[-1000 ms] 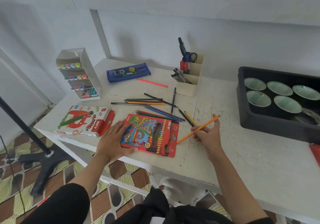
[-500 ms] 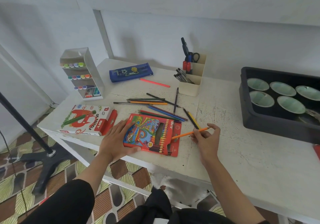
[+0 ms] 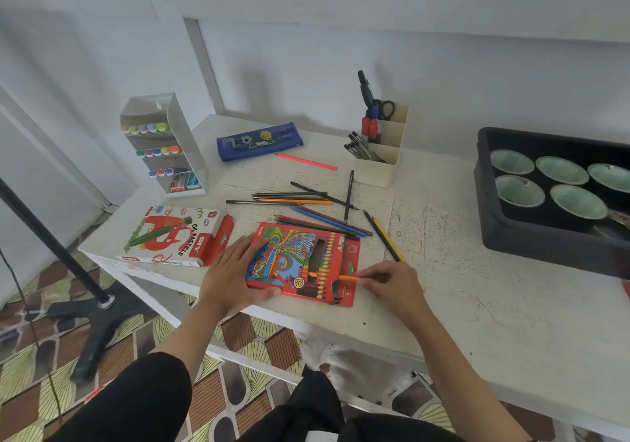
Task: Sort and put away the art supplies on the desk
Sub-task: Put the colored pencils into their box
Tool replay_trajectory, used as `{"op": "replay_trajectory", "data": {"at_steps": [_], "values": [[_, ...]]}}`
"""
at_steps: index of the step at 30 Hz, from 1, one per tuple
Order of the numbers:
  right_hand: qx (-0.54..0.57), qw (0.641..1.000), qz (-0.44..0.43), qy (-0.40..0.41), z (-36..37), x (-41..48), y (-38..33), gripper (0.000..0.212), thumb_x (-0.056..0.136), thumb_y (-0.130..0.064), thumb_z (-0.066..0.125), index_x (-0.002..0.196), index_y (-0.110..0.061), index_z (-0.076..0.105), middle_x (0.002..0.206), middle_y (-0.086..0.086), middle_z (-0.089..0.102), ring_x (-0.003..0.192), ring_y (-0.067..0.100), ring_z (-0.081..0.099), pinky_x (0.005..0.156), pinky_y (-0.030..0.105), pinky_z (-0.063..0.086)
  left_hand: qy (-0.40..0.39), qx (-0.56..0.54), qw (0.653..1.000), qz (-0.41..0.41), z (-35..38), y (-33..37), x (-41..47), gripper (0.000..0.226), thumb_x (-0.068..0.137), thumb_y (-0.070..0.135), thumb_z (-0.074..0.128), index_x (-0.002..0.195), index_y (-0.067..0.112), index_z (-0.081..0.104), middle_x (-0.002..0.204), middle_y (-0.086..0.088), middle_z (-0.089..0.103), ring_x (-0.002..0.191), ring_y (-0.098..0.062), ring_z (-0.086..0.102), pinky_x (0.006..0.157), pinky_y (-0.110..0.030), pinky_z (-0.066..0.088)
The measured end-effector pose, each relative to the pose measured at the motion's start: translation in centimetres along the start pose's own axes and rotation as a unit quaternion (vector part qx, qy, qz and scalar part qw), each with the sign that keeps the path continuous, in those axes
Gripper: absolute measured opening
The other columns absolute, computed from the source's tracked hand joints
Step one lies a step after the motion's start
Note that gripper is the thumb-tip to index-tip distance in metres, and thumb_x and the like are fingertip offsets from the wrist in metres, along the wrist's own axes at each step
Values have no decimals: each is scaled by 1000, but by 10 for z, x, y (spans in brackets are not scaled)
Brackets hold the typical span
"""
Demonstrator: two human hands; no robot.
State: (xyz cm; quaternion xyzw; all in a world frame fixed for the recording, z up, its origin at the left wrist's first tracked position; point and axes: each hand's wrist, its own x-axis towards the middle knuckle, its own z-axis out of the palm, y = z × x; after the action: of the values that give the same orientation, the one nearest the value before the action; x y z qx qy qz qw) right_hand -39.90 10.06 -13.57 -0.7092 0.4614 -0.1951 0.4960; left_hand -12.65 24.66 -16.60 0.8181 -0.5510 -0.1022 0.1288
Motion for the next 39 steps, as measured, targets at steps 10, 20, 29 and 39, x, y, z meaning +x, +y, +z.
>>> {"op": "replay_trajectory", "data": {"at_steps": [10, 20, 29, 39], "values": [[-175, 984, -28, -20, 32, 1, -10, 6, 74, -36, 77, 79, -35, 73, 84, -15, 51, 91, 8, 50, 66, 27, 43, -1, 0, 1000, 1, 0, 0, 0, 116, 48, 102, 21, 147, 41, 14, 158, 9, 15, 145, -15, 14, 116, -41, 16], [-48, 998, -40, 0, 1, 14, -17, 1, 78, -20, 74, 78, -20, 74, 74, -13, 63, 66, -1, 51, 62, 8, 40, 3, 2, 1000, 1, 0, 0, 0, 116, 48, 102, 23, 147, 41, 15, 158, 10, 15, 145, -14, 14, 116, -41, 16], [-164, 974, 74, 134, -38, 45, -4, 21, 81, -23, 73, 97, -10, 74, 94, 7, 72, 76, 19, 62, 69, 29, 50, 5, -4, 1000, 2, 2, -3, 2, 112, 52, 100, 28, 147, 41, 16, 157, 10, 16, 145, -16, 16, 116, -42, 17], [-130, 976, 127, 120, -34, 49, -5, 14, 77, -24, 77, 75, -16, 65, 78, 1, 65, 72, 17, 59, 60, 27, 43, 15, -5, 1000, 1, 2, -1, 1, 114, 51, 100, 29, 147, 38, 22, 156, 7, 20, 144, -18, 20, 115, -44, 21]]}}
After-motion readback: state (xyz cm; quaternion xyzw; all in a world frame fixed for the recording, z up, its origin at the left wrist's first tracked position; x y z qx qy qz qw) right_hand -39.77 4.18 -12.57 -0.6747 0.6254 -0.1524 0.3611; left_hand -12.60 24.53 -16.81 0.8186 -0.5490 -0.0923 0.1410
